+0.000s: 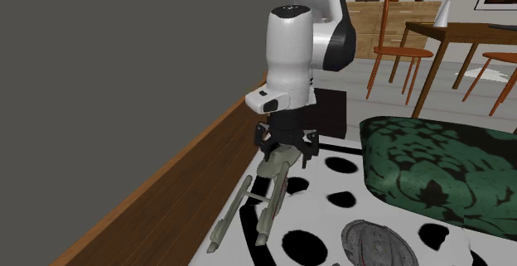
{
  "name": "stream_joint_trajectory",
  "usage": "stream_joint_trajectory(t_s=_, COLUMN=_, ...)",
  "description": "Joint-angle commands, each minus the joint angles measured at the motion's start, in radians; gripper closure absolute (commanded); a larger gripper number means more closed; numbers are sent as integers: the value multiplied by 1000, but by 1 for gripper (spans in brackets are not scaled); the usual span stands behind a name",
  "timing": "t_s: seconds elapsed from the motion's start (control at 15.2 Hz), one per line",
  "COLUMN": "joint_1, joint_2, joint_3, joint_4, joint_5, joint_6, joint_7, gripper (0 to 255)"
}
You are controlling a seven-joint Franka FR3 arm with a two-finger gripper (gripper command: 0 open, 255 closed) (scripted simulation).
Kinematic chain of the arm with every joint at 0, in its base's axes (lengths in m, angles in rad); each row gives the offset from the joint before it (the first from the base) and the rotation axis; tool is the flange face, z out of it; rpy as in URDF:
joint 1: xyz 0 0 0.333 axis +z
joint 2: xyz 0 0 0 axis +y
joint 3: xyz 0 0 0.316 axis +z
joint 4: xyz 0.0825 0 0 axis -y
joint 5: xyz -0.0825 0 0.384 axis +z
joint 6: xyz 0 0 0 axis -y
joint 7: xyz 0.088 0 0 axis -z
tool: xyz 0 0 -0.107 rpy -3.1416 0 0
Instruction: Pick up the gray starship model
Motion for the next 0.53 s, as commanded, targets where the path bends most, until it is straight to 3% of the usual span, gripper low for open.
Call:
stream_joint_trajectory(t_s=0.0, joint_1=0, joint_2=23, joint_3=1, joint_4=9, joint_5=1, joint_6=14, joint_7=0, gripper=0)
stream_joint_trajectory(t_s=0.46, joint_1=0, joint_2=68, joint_3=1, joint_4=2, joint_5=2, joint_6=65, joint_7=-2, gripper=0)
